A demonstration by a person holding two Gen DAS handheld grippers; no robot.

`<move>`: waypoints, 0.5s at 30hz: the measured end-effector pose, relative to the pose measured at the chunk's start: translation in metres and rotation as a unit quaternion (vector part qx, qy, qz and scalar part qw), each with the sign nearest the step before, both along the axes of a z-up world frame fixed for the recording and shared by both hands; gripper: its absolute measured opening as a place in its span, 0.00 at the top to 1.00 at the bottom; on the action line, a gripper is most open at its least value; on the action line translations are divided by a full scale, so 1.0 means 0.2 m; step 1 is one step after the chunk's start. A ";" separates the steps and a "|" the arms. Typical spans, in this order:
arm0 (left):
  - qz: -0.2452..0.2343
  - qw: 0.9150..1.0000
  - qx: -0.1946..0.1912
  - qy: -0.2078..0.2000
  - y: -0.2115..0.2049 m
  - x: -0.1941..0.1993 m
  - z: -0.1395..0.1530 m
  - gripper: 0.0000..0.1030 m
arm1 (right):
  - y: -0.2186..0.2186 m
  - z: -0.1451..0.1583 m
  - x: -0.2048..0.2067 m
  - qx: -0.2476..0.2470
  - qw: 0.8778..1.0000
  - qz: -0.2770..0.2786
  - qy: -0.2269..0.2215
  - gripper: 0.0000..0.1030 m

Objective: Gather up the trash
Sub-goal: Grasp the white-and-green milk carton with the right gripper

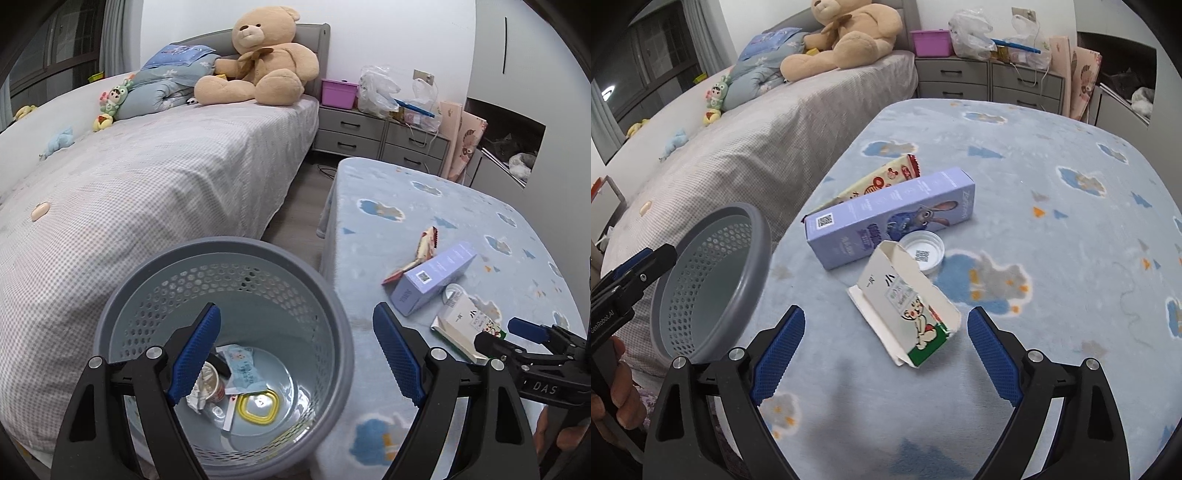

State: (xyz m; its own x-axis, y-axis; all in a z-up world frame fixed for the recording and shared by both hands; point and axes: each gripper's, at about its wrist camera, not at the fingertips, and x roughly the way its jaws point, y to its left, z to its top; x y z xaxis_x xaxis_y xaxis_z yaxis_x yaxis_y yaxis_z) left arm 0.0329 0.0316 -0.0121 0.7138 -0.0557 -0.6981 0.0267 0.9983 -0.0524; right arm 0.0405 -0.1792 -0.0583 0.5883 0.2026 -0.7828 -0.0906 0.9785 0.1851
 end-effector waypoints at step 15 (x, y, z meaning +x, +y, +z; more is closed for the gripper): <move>-0.012 1.000 0.006 0.014 -0.09 0.05 -0.04 0.21 | 0.09 -0.08 0.11 -0.046 0.998 0.031 0.008 0.15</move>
State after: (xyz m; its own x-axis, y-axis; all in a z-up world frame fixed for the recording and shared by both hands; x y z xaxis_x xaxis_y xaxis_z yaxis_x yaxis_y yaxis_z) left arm 0.0420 0.0136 -0.0196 0.6920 -0.0635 -0.7191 0.0490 0.9980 -0.0409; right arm 0.0618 -0.1620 -0.0733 0.5649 0.1647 -0.8085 -0.1486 0.9842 0.0967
